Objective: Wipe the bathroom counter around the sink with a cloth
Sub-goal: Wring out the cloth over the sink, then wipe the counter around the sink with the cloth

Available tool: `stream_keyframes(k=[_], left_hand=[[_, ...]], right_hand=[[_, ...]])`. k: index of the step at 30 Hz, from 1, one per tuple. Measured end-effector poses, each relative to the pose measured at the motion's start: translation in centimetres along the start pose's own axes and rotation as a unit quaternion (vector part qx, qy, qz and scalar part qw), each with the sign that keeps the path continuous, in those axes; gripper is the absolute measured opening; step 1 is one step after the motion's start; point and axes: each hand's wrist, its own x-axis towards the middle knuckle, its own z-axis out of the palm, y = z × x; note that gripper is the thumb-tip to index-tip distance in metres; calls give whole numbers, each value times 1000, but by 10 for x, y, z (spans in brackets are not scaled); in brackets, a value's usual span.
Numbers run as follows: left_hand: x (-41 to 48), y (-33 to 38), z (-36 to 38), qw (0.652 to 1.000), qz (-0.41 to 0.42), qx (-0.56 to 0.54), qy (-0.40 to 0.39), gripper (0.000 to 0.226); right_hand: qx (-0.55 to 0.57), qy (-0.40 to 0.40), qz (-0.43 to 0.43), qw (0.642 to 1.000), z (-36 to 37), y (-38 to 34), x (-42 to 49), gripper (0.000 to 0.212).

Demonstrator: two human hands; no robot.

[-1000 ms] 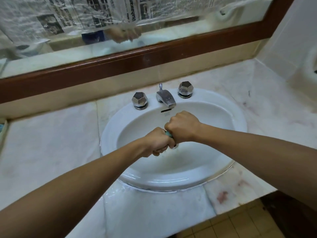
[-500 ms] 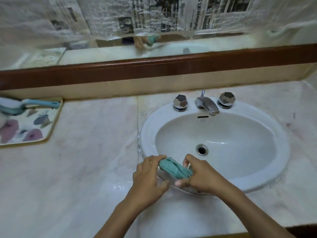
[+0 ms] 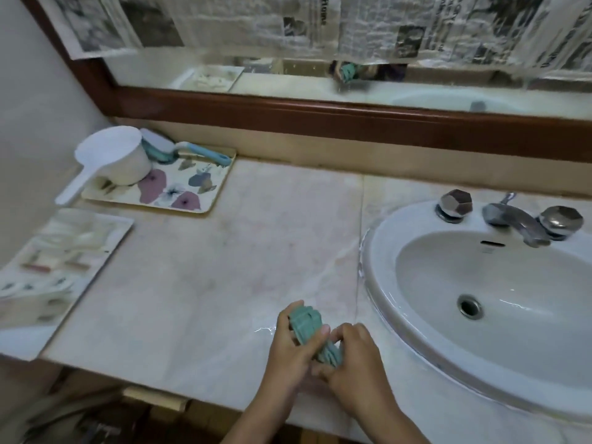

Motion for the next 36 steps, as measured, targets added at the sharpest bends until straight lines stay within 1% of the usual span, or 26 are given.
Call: stream_keyframes(k=[1, 3, 5, 7, 8, 9, 10, 11, 12, 13, 14, 15, 17, 19, 20, 22, 23, 24, 25, 27, 28, 29, 30, 32, 34, 36], left_hand=[[2, -1, -10, 1000, 0, -22, 2, 55], [5, 0, -31, 996, -4, -84, 12, 68], [8, -1, -48, 981, -21, -192, 13, 76], [9, -1, -62, 957, -40, -288, -13, 79], [10, -3, -69, 945, -46, -322, -25, 82], [11, -4, -74, 935, -51, -349, -29, 84], [11, -4, -79, 929, -57, -365, -28, 86], [11, -2, -84, 929, -61, -364, -23, 87], [10, -2, -88, 937, -63, -344, -18, 82], [10, -2, -91, 948, -65, -312, -11, 76], [10, -1, -94, 958, -65, -280, -1, 75], [10, -1, -97, 965, -63, -254, 13, 79], [14, -1, -104, 975, -42, -211, 56, 90], [17, 4, -112, 986, -5, -142, 86, 84], [18, 6, -116, 990, 13, -106, 93, 76], [19, 10, -124, 993, 38, -63, 96, 65], [18, 11, -127, 994, 42, -54, 86, 64], [17, 12, -130, 995, 38, -55, 72, 64], [16, 12, -132, 996, 32, -68, 57, 63], [15, 12, -139, 994, 17, -103, 36, 58], [15, 12, -143, 993, 14, -112, 28, 57], [15, 12, -147, 994, 13, -108, 19, 57], [14, 13, -149, 995, 15, -93, 13, 56], [12, 13, -151, 999, 19, -39, 22, 55], [12, 12, -149, 997, 24, 31, 63, 56], [10, 11, -146, 990, 35, 95, 93, 58]], right_hand=[[40, -25, 17, 999, 1, -5, 2, 36], [162, -71, 59, 982, -1, -13, 7, 30], [310, -130, 97, 937, -4, -17, 14, 23], [431, -185, 139, 872, -1, -18, 21, 21], [467, -202, 157, 847, 2, -19, 24, 20], [487, -211, 165, 831, 5, -22, 26, 19], [492, -211, 166, 828, 10, -24, 27, 15], [486, -200, 159, 836, 16, -29, 29, 6], [468, -184, 142, 853, 21, -33, 29, 5], [443, -169, 122, 872, 27, -38, 30, 13], [418, -163, 103, 888, 33, -43, 30, 16], [402, -164, 92, 896, 38, -49, 30, 16], [413, -184, 91, 887, 46, -58, 31, 11], [439, -198, 100, 871, 51, -63, 32, 4], [438, -202, 96, 870, 54, -64, 33, 9], [379, -215, 84, 896, 57, -65, 34, 33], [347, -215, 79, 909, 59, -67, 34, 39], [333, -215, 83, 914, 61, -68, 35, 38], [335, -217, 91, 912, 62, -68, 36, 32], [374, -235, 120, 889, 65, -71, 38, 15], [399, -238, 146, 873, 66, -70, 41, 12], [419, -229, 170, 862, 68, -67, 44, 15], [425, -213, 177, 862, 69, -66, 45, 19], [382, -187, 147, 893, 72, -65, 43, 26], [292, -207, 79, 930, 74, -67, 36, 40], [221, -226, 50, 947, 78, -68, 30, 56]])
